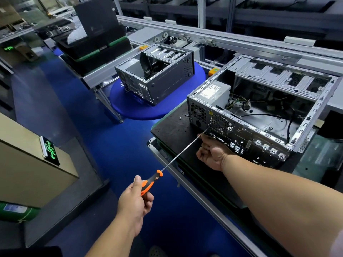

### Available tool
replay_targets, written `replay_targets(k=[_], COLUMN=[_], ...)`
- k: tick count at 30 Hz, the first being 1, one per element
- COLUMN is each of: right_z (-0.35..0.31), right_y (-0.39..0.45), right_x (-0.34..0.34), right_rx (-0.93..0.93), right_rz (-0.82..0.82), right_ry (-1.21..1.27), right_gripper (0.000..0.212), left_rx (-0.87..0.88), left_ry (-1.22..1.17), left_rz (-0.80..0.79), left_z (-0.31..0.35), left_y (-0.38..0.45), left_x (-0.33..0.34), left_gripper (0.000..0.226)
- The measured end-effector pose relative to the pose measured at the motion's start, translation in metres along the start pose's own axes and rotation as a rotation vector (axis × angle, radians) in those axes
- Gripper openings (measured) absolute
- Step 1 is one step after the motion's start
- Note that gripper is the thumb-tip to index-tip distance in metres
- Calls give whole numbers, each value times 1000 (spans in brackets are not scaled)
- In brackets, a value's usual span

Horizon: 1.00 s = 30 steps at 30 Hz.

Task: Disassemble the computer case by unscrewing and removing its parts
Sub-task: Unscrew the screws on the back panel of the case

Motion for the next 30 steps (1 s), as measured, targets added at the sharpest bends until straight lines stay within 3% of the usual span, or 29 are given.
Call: replay_targets(k=[18, 30], right_z=[-7, -7], right_y=[1, 5], right_x=[2, 4], right_rx=[28, 18], right_rz=[63, 91], right_ry=[132, 87], right_gripper=[11, 8], left_rx=[8, 32], left_ry=[-67, -52], left_rz=[21, 37], left_z=[4, 5], left_y=[-6, -6], left_x=[3, 3], left_gripper=[43, 46])
Point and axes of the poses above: each hand's wrist, its own y-axis towards the middle knuckle, its own x-axis out of the palm, z = x × y, the point moved 1 cm from there along y, towards the middle knuckle, and after that the axes turned 15 degrees about -y, right-handed, at the moved point
